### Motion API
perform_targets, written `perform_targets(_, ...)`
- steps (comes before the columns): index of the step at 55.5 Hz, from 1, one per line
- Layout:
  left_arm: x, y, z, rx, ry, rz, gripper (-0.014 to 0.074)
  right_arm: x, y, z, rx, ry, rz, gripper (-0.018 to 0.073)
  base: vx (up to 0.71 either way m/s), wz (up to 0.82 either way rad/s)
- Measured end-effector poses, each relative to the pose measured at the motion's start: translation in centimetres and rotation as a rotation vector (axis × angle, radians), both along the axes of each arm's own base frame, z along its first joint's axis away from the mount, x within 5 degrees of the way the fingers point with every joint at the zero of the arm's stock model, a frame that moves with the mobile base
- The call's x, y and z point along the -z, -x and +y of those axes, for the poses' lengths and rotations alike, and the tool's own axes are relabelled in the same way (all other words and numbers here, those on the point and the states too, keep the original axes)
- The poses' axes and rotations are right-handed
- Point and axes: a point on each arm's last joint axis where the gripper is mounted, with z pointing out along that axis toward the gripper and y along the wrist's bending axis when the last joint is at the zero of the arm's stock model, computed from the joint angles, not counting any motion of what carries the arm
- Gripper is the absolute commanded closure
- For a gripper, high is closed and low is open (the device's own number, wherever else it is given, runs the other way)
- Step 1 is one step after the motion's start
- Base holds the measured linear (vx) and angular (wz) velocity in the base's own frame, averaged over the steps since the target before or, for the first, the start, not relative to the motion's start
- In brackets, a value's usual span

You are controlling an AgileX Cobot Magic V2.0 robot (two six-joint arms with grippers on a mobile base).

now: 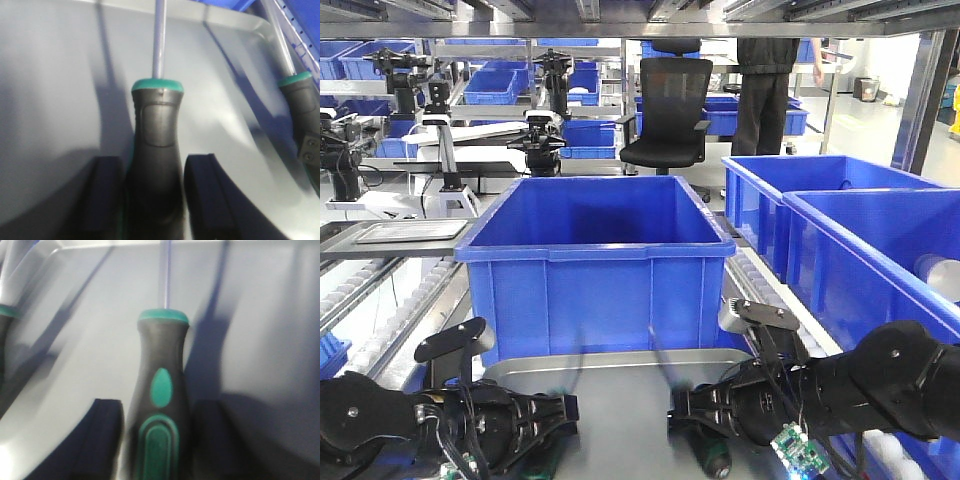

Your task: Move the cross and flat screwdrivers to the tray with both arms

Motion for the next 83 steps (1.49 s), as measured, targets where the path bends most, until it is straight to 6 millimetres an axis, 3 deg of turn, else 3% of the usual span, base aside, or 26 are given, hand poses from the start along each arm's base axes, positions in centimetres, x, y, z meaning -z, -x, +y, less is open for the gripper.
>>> perform_targets(8, -0.6, 0.4, 0.0, 0.029, -0.005, -0.017, 0.0047, -0.6, 0.4, 0.0, -0.027, 0.002, -0.011, -0.01, 0.0, 0.0)
perform_targets(15, -3.4, 1.6, 0.6, 0.078, -0.015, -0.124, 0.0167, -3.0, 1.5, -0.5, -0.067, 0.035, -0.097, -0.0005, 0.0, 0.0)
perform_targets(20, -6.2, 3.3, 1.4, 0.141, -0.051, -0.241, 0.0356, -5.6, 3.0, -1.2, -0.098, 0.085, -0.179, 0.0155, 0.0, 0.0)
perform_targets(26, -9.3, 6.0, 2.6, 0.211, -0.106, -0.353, 0.0605, -9.0, 5.8, -2.5, -0.111, 0.162, -0.26, 0.0451, 0.0, 0.0)
perform_targets(28, -10.2, 7.1, 3.1, 0.233, -0.131, -0.387, 0.0605, -9.9, 6.8, -3.1, -0.107, 0.195, -0.274, 0.0564, 0.0, 0.0)
perform_targets(29, -10.7, 7.7, 3.5, 0.245, -0.148, -0.405, 0.0605, -10.5, 7.4, -3.5, -0.109, 0.215, -0.288, 0.0575, 0.0, 0.0)
perform_targets(37, -13.3, 12.3, 6.3, 0.277, -0.281, -0.483, 0.0596, -14.4, 12.4, -5.9, -0.06, 0.291, -0.39, 0.0571, 0.0, 0.0)
perform_targets(42, -13.3, 15.2, 8.3, 0.257, -0.347, -0.521, 0.0596, -15.9, 15.6, -7.1, -0.02, 0.282, -0.514, 0.057, 0.0, 0.0)
perform_targets(48, -11.7, 19.1, 10.6, 0.227, -0.364, -0.581, 0.0596, -15.2, 19.9, -8.7, 0.041, 0.241, -0.666, 0.057, 0.0, 0.0)
perform_targets(53, -9.6, 22.0, 12.0, 0.192, -0.334, -0.658, 0.0596, -12.9, 22.8, -9.8, 0.091, 0.211, -0.769, 0.0568, 0.0, 0.0)
perform_targets(57, -8.2, 23.1, 12.7, 0.153, -0.303, -0.741, 0.0595, -10.7, 23.7, -10.3, 0.128, 0.193, -0.829, 0.0567, 0.0, 0.0)
perform_targets(67, -6.1, 23.5, 13.1, 0.073, -0.246, -0.895, 0.0595, -7.1, 23.7, -10.8, 0.213, 0.162, -0.938, 0.0567, 0.0, 0.0)
perform_targets(83, -4.2, 23.2, 13.0, 0.085, -0.262, -0.855, 0.0595, -4.5, 23.5, -10.7, 0.21, 0.178, -0.886, 0.0567, 0.0, 0.0)
